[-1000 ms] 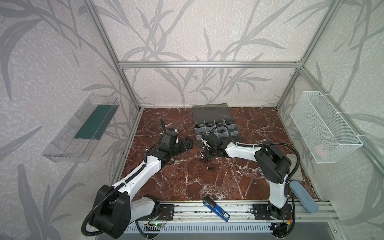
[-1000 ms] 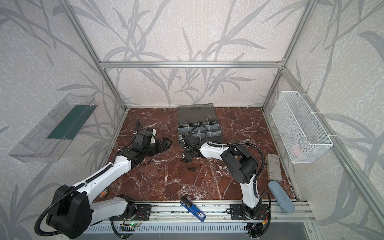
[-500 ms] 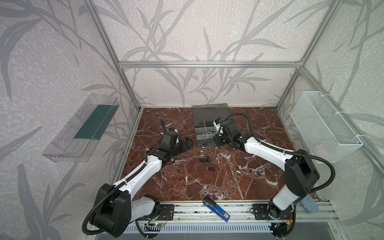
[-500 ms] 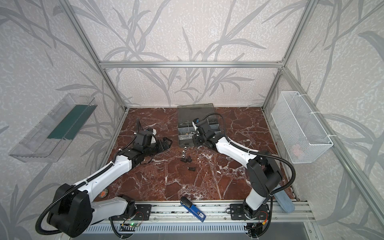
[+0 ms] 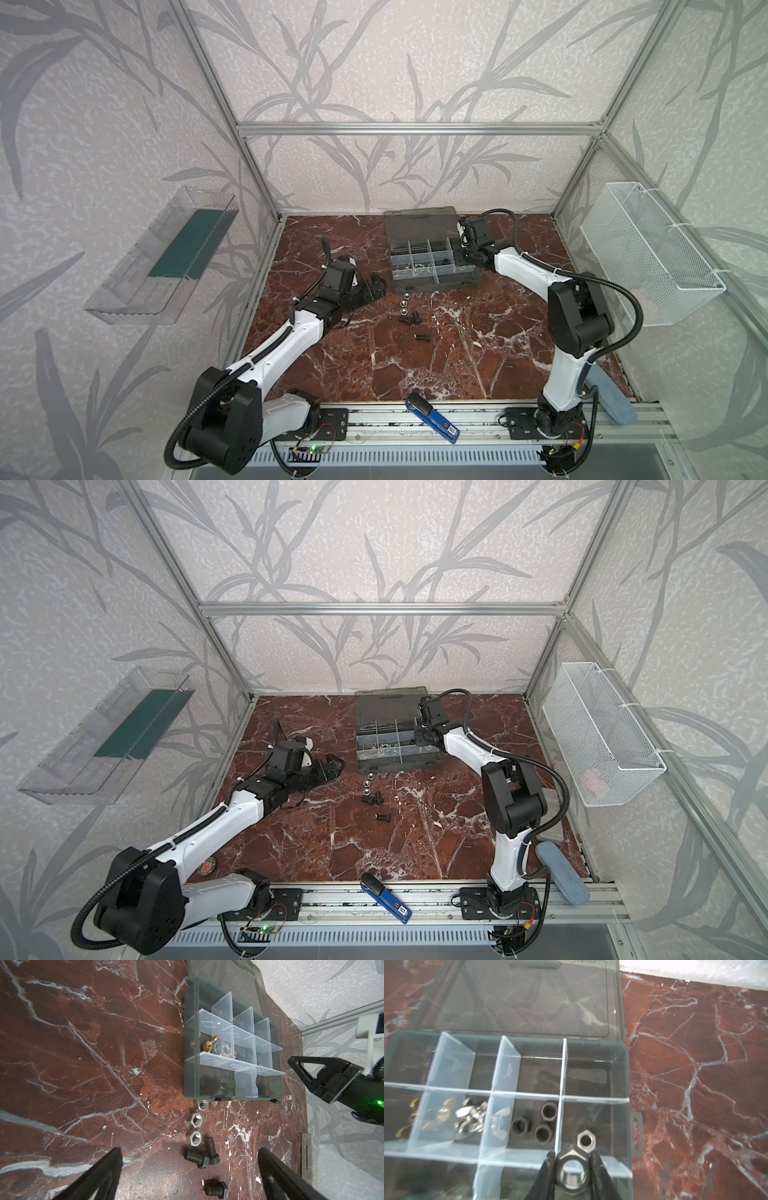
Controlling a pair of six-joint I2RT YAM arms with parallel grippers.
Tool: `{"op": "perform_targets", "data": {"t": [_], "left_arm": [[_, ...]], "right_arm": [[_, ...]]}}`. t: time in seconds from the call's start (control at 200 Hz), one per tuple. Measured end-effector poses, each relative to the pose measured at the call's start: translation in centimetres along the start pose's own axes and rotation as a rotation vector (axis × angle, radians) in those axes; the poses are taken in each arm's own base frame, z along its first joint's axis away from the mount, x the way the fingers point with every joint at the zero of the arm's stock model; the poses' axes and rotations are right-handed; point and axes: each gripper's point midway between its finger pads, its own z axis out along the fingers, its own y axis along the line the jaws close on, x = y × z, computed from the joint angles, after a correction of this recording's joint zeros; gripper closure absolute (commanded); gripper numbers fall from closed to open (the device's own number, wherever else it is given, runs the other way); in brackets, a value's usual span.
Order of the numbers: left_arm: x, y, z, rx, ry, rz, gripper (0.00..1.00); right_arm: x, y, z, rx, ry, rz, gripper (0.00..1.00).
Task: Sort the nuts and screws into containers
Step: 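Lift the silver hex nut and carry it over the box compartments, then open the right gripper to drop the silver hex nut into a compartment, then move the right gripper back down to the silver hex nuts beside the box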
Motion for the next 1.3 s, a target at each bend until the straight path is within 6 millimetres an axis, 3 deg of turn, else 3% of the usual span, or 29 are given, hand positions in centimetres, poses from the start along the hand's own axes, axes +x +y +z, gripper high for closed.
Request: {"op": "perform_targets", "data": {"t": [0.16,0.325,0.56,0.85,0.98,1.12,1.215,1.3], "left_arm": [[0.0,0.0,0.0,0.001,0.001,-0.001,0.01],[0.0,0.0,0.0,0.001,0.0,-0.001,0.01],[0.0,0.0,0.0,0.002,0.0,-0.001,0.01],[0.0,0.0,0.0,0.001,0.0,-0.001,0.01],[0.0,0.0,0.0,0.001,0.0,-0.001,0.01],[0.0,0.0,0.0,0.0,-0.001,-0.001,0.01],[-0.1,0.1,0.0,0.0,-0.003,-0.003,0.01],[-0.2,0.2,0.0,-0.003,-0.003,-0.005,0.01]], "right_arm": [[0.4,-0.6,2.0,0.018,0.03,0.001,0.92],[0.8,-1.7,2.6,0.034,0.045,0.018,0.89],[0.8,-2.5,2.7,0.042,0.048,0.033,0.54],[0.6,-2.0,2.3,0.013,0.049,0.019,0.48],[-0.1,-0.8,-0.2,-0.061,0.024,0.018,0.48],[-1.0,1.0,-5.2,-0.145,-0.042,0.027,0.47],[-0.8,3.3,-8.4,-0.205,-0.073,0.023,0.47],[0.3,6.0,-9.9,-0.252,-0.065,0.021,0.47]]}}
